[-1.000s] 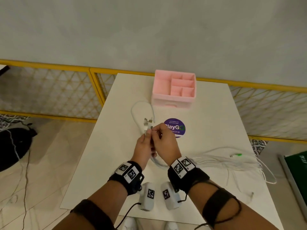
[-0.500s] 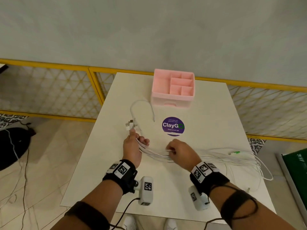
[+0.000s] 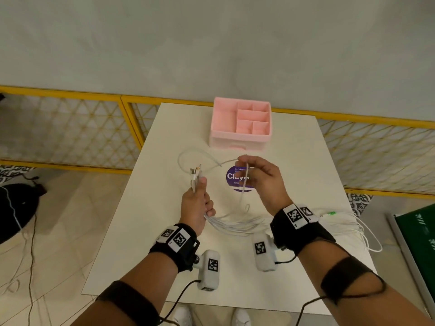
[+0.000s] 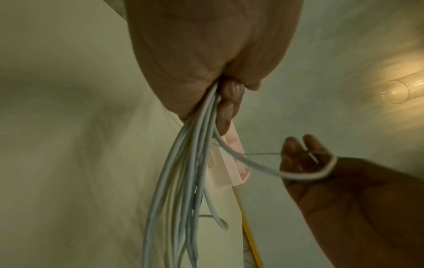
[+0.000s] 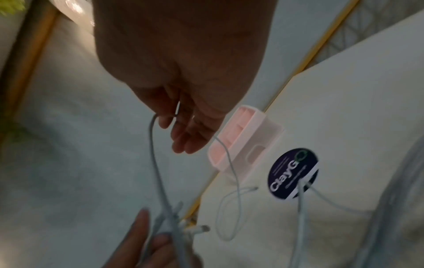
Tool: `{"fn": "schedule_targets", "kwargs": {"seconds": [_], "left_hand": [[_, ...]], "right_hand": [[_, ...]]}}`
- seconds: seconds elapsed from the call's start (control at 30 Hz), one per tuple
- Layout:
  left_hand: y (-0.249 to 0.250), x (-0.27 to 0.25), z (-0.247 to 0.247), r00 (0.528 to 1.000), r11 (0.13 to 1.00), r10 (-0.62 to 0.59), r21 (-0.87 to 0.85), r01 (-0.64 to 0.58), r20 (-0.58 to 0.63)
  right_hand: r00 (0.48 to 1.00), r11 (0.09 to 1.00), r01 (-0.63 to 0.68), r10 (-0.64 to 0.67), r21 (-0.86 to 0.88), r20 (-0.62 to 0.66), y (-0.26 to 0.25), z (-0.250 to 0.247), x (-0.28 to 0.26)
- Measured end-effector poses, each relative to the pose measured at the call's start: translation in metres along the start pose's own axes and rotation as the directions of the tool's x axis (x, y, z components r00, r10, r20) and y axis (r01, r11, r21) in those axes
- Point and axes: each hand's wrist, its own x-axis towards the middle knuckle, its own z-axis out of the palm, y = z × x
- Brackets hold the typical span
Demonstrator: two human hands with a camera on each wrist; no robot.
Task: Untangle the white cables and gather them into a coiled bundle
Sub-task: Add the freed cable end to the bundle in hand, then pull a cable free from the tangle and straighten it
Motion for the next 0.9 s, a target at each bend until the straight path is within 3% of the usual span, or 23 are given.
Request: {"fn": "schedule_targets", "kwargs": {"seconds": [0.2, 0.33, 0.57, 0.67, 0.77, 0.9], "left_hand": [[0.003, 0.004, -0.002, 0.999, 0.999, 0.030, 0.016, -0.031, 0.023], [0.003, 0.006, -0.005, 0.996, 0.999, 0.027, 0.038, -0.030, 0.091], [0.001, 0.006, -0.003, 0.989, 0.995, 0.042, 0.088, -0.054, 0.140], [-0.003, 0.004, -0.004, 0.972, 0.986, 0.017, 0.160, -0.056, 0.234], [-0.011, -0.001, -0.008, 0.957, 0.961, -0.021, 0.269, -0.060, 0.289], [-0.023, -0.003, -0.016, 0.968, 0.950, -0.045, 0.310, -0.035, 0.247]], "right_hand": [[0.945, 0.981, 0.049, 0.015, -0.186, 0.325, 0.008, 0.020, -0.027], [0.886, 0.966, -0.113, 0.203, -0.231, 0.416, 0.032, 0.017, -0.036], [0.875, 0.924, -0.293, 0.363, -0.246, 0.320, 0.042, 0.011, -0.028], [0.883, 0.915, -0.404, 0.392, -0.006, 0.259, 0.028, 0.011, -0.008], [0.911, 0.894, -0.400, 0.364, 0.203, 0.194, 0.010, 0.012, 0.017], [0.961, 0.901, -0.265, 0.276, 0.343, 0.016, -0.011, 0.006, 0.043]]}}
